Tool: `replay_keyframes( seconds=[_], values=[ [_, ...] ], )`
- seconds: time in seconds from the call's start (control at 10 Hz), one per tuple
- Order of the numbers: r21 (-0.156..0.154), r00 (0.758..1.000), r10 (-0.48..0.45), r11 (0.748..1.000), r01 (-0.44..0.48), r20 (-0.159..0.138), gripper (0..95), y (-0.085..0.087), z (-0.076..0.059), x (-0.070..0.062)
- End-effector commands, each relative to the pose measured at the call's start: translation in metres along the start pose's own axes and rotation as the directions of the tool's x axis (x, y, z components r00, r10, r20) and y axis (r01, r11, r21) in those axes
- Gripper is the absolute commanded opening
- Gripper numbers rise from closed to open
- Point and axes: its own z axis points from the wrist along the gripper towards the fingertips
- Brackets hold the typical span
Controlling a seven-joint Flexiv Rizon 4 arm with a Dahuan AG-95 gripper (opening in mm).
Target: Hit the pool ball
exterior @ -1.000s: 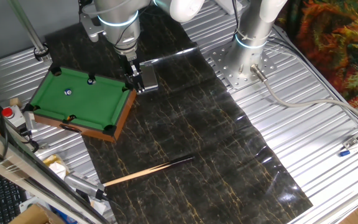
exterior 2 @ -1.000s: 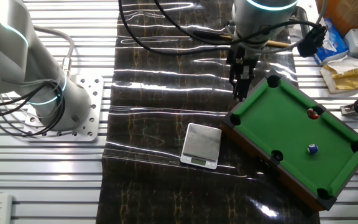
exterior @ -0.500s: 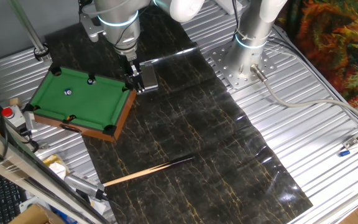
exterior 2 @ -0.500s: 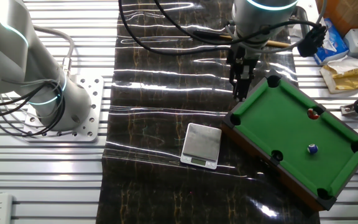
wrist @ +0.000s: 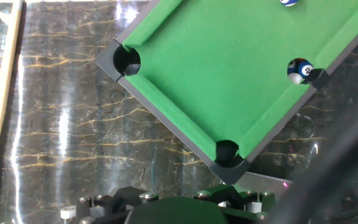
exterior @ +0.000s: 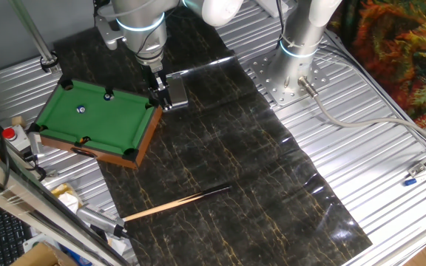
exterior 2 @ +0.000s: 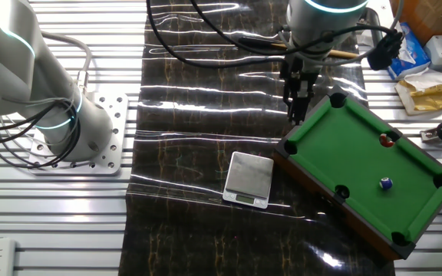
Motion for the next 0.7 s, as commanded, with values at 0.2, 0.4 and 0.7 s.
replay_keyframes(
  seconds=[0.2,0.4,0.7],
  values=[
    [0.097,0.992,-0.113,0.989,0.108,0.051,0.0,0.0002,-0.0008,0.0002],
    [0.089,0.994,-0.098,0.992,0.093,0.049,0.0,0.0002,-0.0008,0.0002],
    [0.154,0.993,-0.112,0.983,0.104,0.042,0.0,0.0003,-0.0011,0.0003]
  ],
)
